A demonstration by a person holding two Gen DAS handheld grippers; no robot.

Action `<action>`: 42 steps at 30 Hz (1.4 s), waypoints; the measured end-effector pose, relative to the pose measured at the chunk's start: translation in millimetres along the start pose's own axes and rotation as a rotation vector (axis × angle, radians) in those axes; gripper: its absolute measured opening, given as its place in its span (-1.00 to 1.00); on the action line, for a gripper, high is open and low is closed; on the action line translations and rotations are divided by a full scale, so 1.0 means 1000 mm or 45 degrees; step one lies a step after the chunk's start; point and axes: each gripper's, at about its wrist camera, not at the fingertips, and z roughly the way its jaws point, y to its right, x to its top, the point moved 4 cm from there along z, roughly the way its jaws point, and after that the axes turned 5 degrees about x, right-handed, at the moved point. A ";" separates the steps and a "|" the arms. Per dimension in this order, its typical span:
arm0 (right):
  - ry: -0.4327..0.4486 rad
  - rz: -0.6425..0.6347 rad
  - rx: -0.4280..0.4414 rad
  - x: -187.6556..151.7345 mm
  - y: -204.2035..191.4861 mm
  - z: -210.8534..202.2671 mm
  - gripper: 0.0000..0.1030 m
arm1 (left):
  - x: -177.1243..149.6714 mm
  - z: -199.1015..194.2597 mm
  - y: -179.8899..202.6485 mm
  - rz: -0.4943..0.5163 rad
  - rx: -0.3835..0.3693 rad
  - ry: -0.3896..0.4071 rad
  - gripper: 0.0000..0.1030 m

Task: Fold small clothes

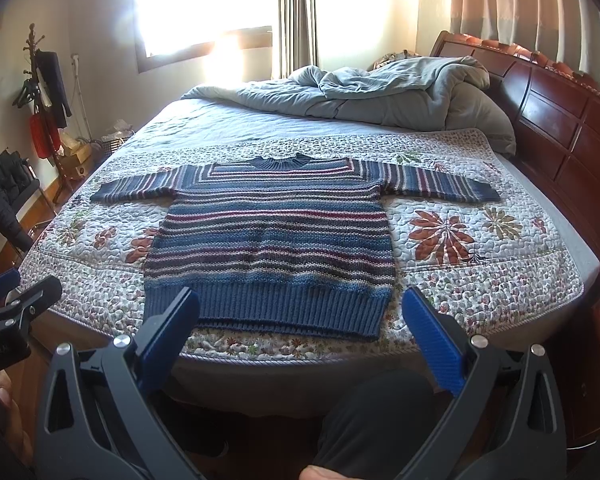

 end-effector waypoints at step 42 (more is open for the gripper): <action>-0.003 0.007 -0.004 -0.005 0.005 0.002 0.95 | -0.002 0.002 0.003 0.005 0.005 0.002 0.93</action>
